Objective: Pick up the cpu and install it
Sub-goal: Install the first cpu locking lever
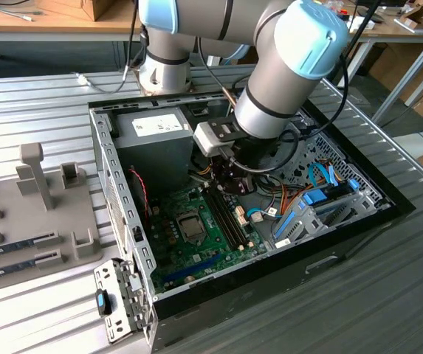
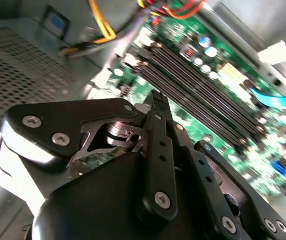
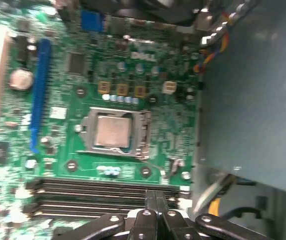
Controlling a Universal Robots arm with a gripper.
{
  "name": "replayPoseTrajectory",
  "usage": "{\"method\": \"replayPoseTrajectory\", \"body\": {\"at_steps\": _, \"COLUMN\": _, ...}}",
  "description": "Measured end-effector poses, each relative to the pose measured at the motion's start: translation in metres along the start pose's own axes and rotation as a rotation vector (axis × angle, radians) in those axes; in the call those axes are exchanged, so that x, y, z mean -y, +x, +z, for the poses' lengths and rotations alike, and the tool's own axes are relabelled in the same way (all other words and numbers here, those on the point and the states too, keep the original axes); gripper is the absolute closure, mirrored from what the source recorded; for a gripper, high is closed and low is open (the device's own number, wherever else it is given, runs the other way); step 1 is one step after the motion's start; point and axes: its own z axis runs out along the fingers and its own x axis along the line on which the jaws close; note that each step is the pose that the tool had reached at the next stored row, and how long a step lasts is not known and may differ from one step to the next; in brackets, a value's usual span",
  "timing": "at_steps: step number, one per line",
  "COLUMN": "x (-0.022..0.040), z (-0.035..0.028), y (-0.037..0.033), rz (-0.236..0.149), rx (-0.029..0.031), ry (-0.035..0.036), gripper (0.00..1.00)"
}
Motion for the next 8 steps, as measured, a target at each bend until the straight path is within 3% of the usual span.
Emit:
{"method": "replayPoseTrajectory", "body": {"at_steps": 1, "x": -0.0017, "z": 0.0002, "y": -0.0002, "rz": -0.002, "rx": 0.0206, "ry": 0.0018, "gripper": 0.89}}
{"method": "replayPoseTrajectory", "body": {"at_steps": 2, "x": -0.0030, "z": 0.0003, "y": -0.0002, "rz": -0.002, "rx": 0.0281, "ry": 0.0026, "gripper": 0.89}}
{"method": "replayPoseTrajectory", "body": {"at_steps": 3, "x": -0.0051, "z": 0.0004, "y": -0.0005, "rz": -0.002, "rx": 0.0319, "ry": 0.0035, "gripper": 0.89}}
{"method": "replayPoseTrajectory", "body": {"at_steps": 8, "x": -0.0087, "z": 0.0005, "y": -0.0009, "rz": 0.002, "rx": 0.0342, "ry": 0.0056, "gripper": 0.89}}
